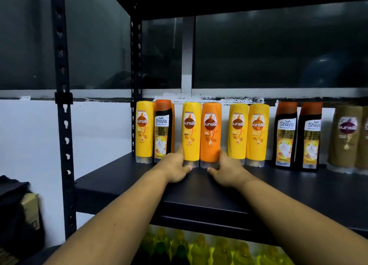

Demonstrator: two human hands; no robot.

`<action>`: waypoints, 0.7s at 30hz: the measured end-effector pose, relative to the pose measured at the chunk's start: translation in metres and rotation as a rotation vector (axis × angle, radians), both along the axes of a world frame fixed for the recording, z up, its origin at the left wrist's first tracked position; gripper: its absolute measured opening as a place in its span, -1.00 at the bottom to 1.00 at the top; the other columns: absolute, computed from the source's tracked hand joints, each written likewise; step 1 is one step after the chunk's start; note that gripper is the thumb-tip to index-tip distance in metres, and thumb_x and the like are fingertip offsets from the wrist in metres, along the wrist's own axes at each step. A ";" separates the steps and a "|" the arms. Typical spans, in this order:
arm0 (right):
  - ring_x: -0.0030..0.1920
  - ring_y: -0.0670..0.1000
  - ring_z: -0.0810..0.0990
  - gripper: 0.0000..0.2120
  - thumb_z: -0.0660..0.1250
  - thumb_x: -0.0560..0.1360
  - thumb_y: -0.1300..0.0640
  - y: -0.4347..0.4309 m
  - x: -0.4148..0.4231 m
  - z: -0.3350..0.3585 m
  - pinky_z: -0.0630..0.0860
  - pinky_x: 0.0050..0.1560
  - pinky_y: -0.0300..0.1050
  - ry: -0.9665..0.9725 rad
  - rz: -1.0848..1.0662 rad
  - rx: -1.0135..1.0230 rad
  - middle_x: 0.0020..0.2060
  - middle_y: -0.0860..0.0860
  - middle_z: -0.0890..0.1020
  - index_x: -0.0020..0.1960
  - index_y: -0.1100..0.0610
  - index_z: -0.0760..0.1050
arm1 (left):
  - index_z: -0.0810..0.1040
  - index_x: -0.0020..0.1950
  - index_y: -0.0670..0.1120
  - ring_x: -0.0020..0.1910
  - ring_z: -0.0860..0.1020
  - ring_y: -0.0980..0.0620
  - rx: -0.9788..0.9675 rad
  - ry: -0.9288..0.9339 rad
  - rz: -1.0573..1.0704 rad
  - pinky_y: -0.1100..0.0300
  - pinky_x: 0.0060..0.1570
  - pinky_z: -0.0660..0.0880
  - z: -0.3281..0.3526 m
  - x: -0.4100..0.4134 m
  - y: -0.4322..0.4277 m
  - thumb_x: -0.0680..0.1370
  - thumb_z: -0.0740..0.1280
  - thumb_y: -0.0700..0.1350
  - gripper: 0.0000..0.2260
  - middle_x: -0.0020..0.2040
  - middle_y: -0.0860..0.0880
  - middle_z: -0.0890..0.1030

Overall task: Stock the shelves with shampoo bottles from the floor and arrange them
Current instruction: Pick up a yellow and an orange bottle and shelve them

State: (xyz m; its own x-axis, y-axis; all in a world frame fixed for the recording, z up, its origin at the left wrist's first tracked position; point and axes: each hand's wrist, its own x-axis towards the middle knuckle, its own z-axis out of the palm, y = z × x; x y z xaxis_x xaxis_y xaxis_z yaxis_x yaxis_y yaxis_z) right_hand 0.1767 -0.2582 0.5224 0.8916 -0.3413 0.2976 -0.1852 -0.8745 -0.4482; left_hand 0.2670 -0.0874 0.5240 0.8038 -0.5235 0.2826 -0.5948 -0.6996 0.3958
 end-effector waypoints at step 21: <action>0.50 -0.10 0.28 -0.45 0.10 0.63 -0.19 0.071 -0.212 -0.064 0.14 0.49 -0.24 -0.163 0.364 -0.379 0.49 -0.12 0.38 0.57 -0.04 0.23 | 0.35 0.58 0.05 0.56 0.26 0.16 0.179 -0.350 -0.238 0.13 0.48 0.32 -0.053 -0.197 0.113 0.69 0.14 0.15 -0.53 0.55 0.07 0.37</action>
State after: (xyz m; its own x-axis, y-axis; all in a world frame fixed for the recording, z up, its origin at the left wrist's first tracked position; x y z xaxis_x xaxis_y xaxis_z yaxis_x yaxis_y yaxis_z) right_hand -0.0358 -0.1867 0.4580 0.8642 0.1381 0.4839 0.2047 -0.9749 -0.0873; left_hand 0.0701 0.0256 0.4708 0.5273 -0.7474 0.4042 -0.8237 -0.5664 0.0274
